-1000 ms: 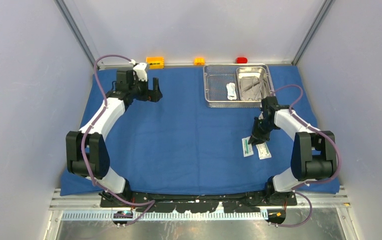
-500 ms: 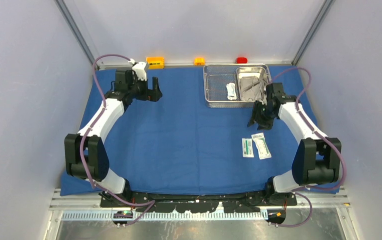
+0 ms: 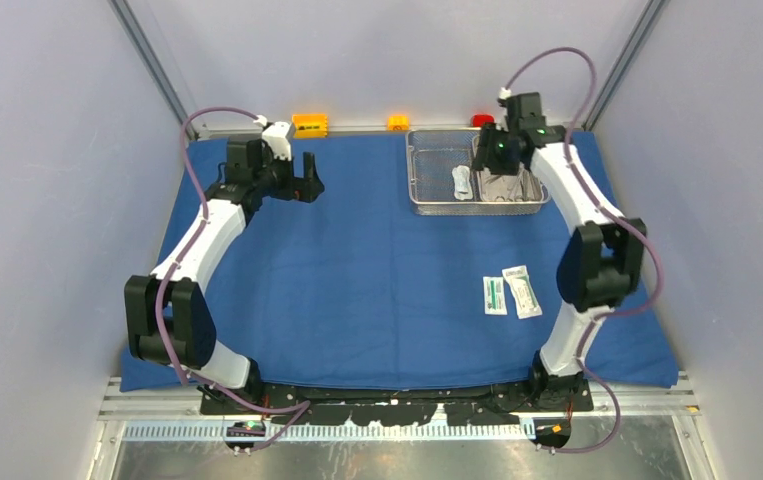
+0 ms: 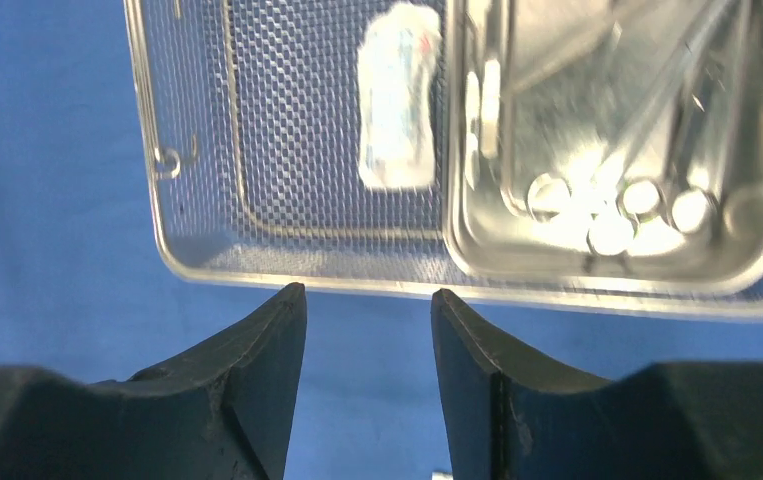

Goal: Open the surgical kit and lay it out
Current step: Pick up the medical item from the container.

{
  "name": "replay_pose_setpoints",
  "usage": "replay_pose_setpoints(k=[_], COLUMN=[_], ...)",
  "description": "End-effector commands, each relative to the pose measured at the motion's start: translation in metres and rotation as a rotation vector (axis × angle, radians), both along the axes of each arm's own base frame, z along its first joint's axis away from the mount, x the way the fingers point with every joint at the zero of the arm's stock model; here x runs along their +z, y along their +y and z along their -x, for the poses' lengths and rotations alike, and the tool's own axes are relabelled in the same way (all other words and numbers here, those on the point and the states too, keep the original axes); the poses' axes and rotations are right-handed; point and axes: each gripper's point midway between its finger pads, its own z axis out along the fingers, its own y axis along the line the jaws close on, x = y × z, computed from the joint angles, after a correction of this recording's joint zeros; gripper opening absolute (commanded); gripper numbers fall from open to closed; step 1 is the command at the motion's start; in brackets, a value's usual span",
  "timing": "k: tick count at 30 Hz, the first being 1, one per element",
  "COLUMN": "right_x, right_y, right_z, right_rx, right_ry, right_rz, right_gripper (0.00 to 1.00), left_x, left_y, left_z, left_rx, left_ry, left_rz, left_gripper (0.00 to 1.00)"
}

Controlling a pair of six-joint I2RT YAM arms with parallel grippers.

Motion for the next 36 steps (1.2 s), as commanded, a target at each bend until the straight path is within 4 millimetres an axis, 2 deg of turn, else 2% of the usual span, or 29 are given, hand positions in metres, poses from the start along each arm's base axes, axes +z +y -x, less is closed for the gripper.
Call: replay_pose_setpoints(k=[1, 5, 11, 15, 27, 32, 36], right_x=[-0.015, -0.043, -0.081, -0.097, -0.123, -0.133, -0.135], right_y=[0.015, 0.032, 0.032, 0.025, 0.024, 0.027, 0.03], right_z=[-0.047, -0.076, -0.099, -0.103, -0.103, -0.101, -0.099], right_rx=[0.04, 0.069, 0.063, 0.066, 0.077, 0.087, 0.091], right_ry=[-0.031, -0.001, 0.041, 0.066, 0.108, 0.129, 0.137], right_rz=[0.098, 0.128, 0.269, 0.337, 0.357, 0.346, 0.327], right_gripper=[0.52, 0.45, 0.41, 0.41, 0.42, 0.39, 0.31], left_x=[0.024, 0.024, 0.02, 0.015, 0.01, 0.011, 0.008], left_y=[-0.009, -0.011, -0.011, -0.011, -0.012, -0.012, -0.012], left_z=[0.0, -0.003, -0.006, -0.008, -0.01, -0.008, -0.007], left_rx=[-0.034, -0.038, -0.038, -0.038, -0.038, -0.038, -0.04], left_ry=[-0.066, -0.068, -0.058, -0.05, -0.034, -0.034, -0.029], left_rz=[0.034, 0.039, 0.037, 0.037, 0.042, 0.042, 0.043], left_gripper=[1.0, 1.0, 1.0, 1.0, 1.0, 1.0, 1.0])
